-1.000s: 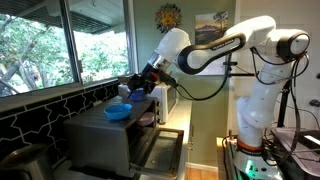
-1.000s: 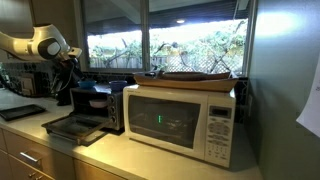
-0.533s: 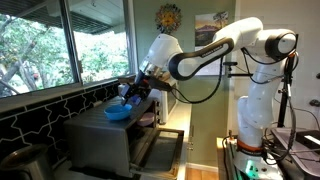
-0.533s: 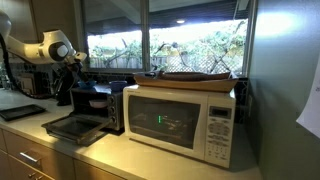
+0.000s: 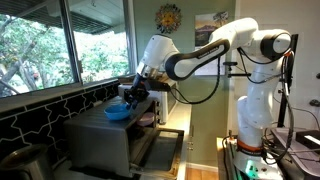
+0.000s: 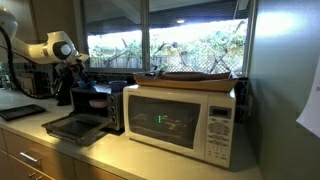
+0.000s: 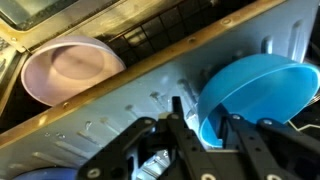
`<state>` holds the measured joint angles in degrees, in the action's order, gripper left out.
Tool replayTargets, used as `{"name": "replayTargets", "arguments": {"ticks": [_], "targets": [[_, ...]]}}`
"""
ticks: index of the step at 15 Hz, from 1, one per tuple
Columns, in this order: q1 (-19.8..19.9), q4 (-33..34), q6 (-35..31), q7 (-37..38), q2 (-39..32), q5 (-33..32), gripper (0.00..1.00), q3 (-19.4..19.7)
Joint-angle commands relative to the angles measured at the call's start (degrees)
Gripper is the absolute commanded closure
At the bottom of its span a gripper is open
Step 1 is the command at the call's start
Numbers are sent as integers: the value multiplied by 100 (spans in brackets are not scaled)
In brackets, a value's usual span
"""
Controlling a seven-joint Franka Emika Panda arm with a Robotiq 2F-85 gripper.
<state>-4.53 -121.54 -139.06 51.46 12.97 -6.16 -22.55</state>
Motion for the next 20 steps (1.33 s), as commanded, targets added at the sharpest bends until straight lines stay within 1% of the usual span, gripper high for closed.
{"name": "replayTargets", "arguments": {"ticks": [1, 2, 3, 9, 12, 14, 15, 20], "targets": [[-128, 189, 248, 221, -30, -68, 96, 121], [-129, 194, 262, 246, 18, -66, 99, 135], [-150, 211, 266, 230, 53, -15, 100, 162], [-239, 175, 364, 160, 238, 83, 99, 221], [-343, 45, 186, -42, 355, 251, 99, 288], [-514, -136, -54, -411, 501, 520, 99, 383], [-632, -275, -183, -723, 604, 717, 99, 436], [-1278, -1018, -712, -2571, 1140, 1956, 99, 706]]}}
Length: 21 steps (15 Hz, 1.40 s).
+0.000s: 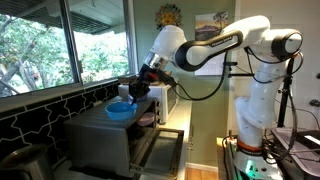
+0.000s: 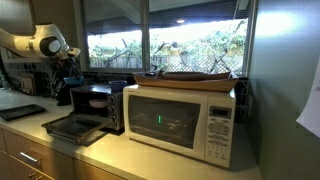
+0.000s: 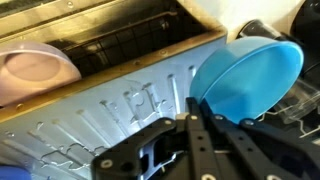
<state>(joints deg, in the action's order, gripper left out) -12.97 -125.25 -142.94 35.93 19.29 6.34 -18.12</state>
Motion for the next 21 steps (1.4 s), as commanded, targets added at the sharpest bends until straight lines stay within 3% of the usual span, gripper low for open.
{"name": "replayTargets", "arguments": {"ticks": [1, 7, 10, 21], "targets": [[-501, -764, -183, -1248, 604, 890, 99, 279], [-536, -1417, 444, -1601, 1020, 1107, 99, 234], [-394, -1672, 627, -1350, 1130, 998, 99, 144], [231, -2236, -625, 441, 1063, 950, 99, -231]]}}
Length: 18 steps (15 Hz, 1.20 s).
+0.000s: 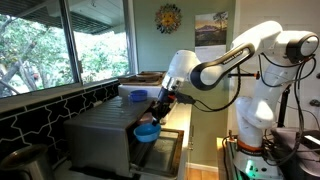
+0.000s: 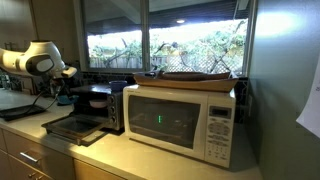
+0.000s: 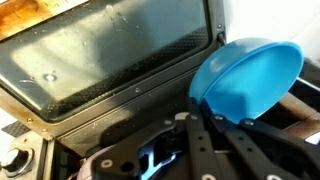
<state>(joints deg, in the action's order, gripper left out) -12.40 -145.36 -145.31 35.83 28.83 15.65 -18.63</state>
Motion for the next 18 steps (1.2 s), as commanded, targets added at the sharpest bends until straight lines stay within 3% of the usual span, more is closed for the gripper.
{"name": "replayTargets", "arguments": {"ticks": [1, 11, 18], "targets": [[219, -250, -487, 592, 85, -28, 99, -222], [952, -399, -1427, 2186, -141, -865, 99, -935], [1458, -320, -1632, 3213, -322, -1625, 99, -1377]]}}
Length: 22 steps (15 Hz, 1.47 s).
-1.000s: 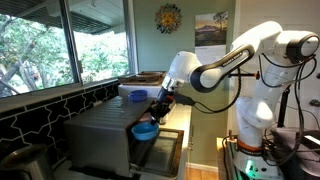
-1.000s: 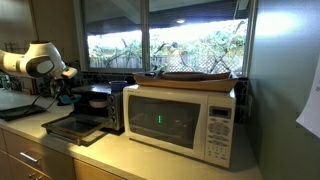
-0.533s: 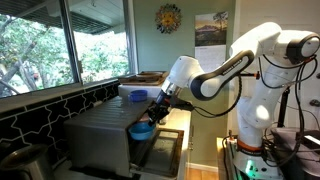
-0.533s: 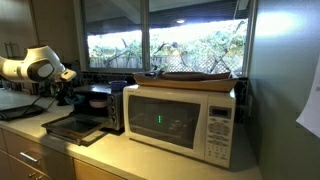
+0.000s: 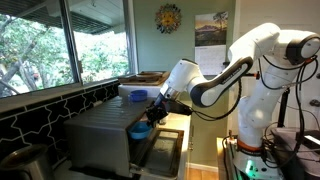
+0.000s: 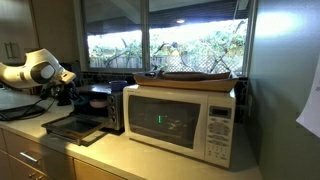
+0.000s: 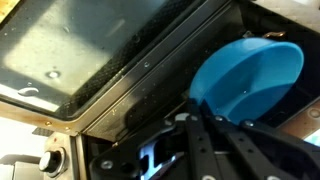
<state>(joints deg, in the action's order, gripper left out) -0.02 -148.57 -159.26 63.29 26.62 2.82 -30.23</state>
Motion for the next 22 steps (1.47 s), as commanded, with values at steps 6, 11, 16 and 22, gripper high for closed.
{"name": "replayTargets", "arguments": {"ticks": [6, 11, 16, 22], "targets": [[702, 73, -749, 832, -237, -803, 99, -694], [1274, 132, -1007, 1029, -293, -934, 99, -1235], [1656, 266, -902, 1080, -384, -848, 99, -1616], [2162, 417, -839, 1310, -472, -855, 99, -2115]]}}
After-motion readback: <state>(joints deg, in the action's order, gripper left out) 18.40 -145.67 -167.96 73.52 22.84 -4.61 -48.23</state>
